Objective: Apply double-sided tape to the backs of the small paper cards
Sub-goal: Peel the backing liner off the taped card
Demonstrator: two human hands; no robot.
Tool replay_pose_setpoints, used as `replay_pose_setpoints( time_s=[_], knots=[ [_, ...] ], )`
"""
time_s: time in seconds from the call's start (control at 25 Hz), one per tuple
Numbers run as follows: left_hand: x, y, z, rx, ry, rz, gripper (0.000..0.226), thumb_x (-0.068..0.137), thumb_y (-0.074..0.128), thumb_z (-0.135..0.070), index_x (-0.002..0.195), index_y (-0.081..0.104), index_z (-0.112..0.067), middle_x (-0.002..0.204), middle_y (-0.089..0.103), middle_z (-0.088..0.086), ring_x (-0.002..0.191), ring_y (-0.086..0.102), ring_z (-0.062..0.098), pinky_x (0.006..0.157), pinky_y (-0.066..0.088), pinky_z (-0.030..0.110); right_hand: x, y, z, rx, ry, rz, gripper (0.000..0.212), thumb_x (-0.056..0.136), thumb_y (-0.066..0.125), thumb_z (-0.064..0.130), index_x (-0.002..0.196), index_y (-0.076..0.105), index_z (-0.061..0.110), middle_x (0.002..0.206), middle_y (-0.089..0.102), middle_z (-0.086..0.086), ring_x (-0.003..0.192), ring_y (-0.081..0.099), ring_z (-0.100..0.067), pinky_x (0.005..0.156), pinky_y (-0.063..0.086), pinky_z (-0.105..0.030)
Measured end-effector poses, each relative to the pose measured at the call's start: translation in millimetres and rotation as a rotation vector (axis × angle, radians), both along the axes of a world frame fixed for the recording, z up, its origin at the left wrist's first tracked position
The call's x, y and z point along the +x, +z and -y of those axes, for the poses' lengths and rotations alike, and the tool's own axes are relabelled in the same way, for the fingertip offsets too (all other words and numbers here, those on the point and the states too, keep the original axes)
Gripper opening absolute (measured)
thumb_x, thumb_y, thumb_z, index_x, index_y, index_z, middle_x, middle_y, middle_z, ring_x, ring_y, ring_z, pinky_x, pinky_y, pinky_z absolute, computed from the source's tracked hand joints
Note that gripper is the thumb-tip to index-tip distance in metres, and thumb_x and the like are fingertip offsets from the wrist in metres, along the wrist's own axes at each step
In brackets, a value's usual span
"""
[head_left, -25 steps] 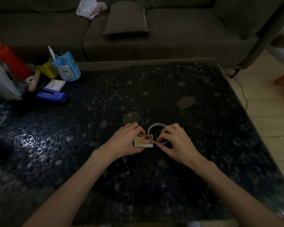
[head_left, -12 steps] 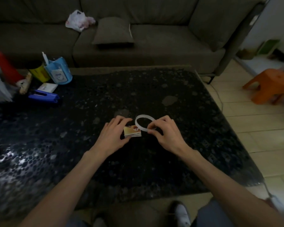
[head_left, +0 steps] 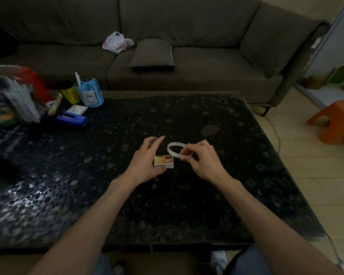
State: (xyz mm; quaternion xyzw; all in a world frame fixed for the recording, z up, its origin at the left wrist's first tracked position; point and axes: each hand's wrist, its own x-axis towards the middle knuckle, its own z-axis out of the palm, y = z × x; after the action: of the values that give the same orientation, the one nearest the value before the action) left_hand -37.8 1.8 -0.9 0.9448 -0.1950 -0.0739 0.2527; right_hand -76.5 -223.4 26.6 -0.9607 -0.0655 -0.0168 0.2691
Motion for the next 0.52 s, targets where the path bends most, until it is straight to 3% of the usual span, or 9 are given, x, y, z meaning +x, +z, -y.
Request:
replay_pose_setpoints(
  time_s=[0.08,0.24,0.36,0.52],
  knots=[
    [-5,20,-5,-0.029,-0.103,0.084,0.09,0.086,0.078,-0.045,0.158,0.024,-0.045,0.159,0.019,-0.012,0.145,0.028,0.009,0.118,0.031,0.042,6,9,1,0.053,0.056,0.019,0.015,0.096,0.069,0.032,0.105,0.065,0.043,0.101,0.06,0.022,0.103,0.047,-0.003,0.087,0.041,-0.028],
    [-20,44,-14,-0.107,-0.139,0.243,0.026,0.099,0.053,-0.045,0.124,0.055,-0.051,0.134,0.047,-0.029,0.135,0.026,-0.016,0.105,0.032,0.034,0,29,0,0.279,0.21,0.01,0.012,0.098,0.069,0.025,0.104,0.069,0.035,0.095,0.066,0.02,0.097,0.061,0.0,0.078,0.048,-0.017],
    [-27,55,-16,-0.308,-0.119,0.123,0.019,0.1,0.059,-0.03,0.106,0.063,-0.048,0.115,0.059,-0.025,0.126,0.047,-0.006,0.106,0.042,0.036,-7,43,-2,0.426,0.23,-0.015,0.013,0.099,0.07,0.023,0.108,0.072,0.032,0.098,0.067,0.023,0.09,0.066,-0.001,0.074,0.049,-0.01],
    [-32,76,-20,-0.457,-0.114,0.024,0.02,0.101,0.061,-0.024,0.11,0.069,-0.041,0.109,0.066,-0.014,0.111,0.06,0.009,0.095,0.051,0.034,-16,54,-6,0.576,0.201,0.067,0.018,0.098,0.07,0.018,0.114,0.075,0.026,0.099,0.071,0.023,0.091,0.069,-0.001,0.076,0.051,-0.011]
  ],
)
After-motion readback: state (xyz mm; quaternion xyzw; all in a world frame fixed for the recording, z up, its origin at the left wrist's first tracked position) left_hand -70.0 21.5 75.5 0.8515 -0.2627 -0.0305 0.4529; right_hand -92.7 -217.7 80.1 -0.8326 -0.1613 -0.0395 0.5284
